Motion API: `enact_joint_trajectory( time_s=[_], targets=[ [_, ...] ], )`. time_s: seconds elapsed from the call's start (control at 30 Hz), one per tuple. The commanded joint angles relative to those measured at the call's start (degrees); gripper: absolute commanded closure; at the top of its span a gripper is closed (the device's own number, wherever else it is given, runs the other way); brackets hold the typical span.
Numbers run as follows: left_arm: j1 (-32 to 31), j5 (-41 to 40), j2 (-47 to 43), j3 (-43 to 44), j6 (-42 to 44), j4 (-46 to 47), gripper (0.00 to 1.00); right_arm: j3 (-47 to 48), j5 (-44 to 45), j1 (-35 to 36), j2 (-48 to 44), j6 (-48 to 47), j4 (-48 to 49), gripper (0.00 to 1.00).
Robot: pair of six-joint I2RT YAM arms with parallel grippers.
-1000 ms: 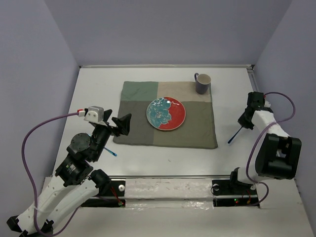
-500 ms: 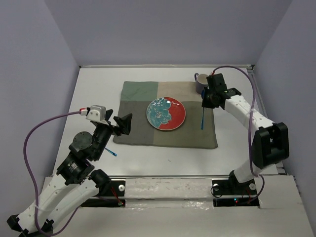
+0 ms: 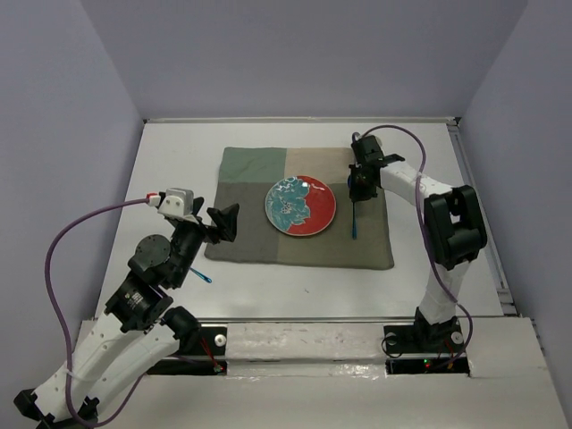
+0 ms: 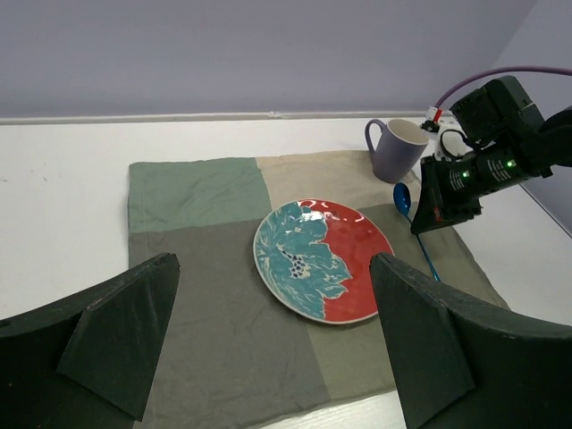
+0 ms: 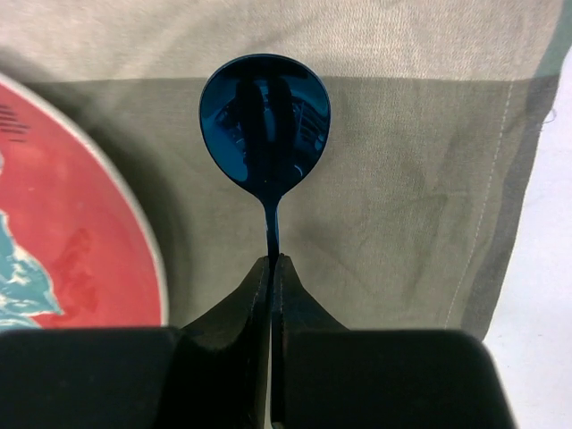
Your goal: Set the dinner table for one person
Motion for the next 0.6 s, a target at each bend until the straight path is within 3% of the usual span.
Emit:
enact_joint_trajectory(
  time_s=[0.0, 0.57],
  targets=[
    [0.7, -0.2, 0.8, -0.4, 1.0, 2.8, 0.01, 2.2, 1.3, -0.2, 0.3, 0.0, 2.1, 1.0],
    [0.9, 0.6, 1.2, -0.5, 0.9, 3.0, 0.01, 4.5, 6.6, -0.2, 5.3, 1.2, 2.7, 1.0]
  ],
)
